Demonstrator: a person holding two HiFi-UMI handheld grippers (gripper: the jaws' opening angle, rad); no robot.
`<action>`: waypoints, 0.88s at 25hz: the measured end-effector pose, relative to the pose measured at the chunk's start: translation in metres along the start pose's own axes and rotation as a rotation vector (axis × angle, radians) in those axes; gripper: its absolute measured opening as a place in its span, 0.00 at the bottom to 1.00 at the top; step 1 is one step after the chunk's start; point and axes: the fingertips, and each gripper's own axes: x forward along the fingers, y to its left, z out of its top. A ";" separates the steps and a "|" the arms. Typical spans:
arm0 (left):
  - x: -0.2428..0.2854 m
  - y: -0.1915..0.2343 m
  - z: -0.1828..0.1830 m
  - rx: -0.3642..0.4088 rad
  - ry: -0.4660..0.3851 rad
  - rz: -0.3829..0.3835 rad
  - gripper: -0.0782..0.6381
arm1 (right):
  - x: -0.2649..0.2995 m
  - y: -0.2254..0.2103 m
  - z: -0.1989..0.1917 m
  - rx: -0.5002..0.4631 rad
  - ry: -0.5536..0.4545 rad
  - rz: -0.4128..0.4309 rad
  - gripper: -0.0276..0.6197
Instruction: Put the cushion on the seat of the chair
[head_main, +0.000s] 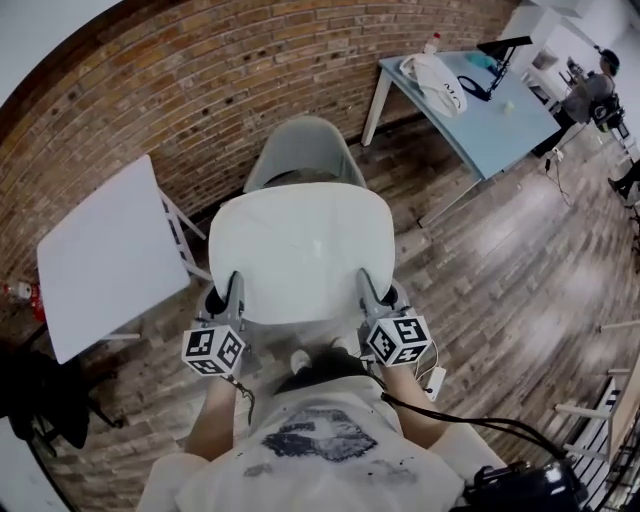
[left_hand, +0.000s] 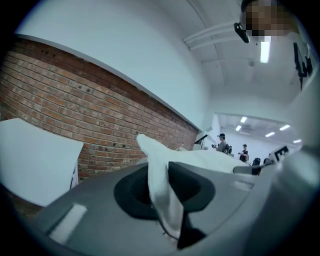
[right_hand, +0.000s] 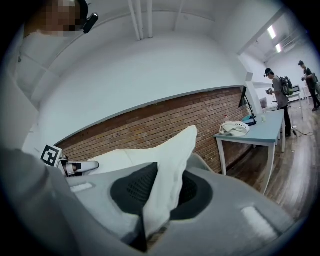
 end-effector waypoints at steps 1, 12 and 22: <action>0.007 0.001 -0.001 0.001 0.005 -0.003 0.20 | 0.005 -0.003 0.000 -0.002 0.002 -0.004 0.14; 0.100 0.011 -0.004 0.015 0.057 0.019 0.20 | 0.079 -0.061 0.007 0.015 0.038 -0.006 0.14; 0.185 0.017 -0.003 0.016 0.085 0.088 0.20 | 0.154 -0.120 0.019 0.041 0.077 0.044 0.14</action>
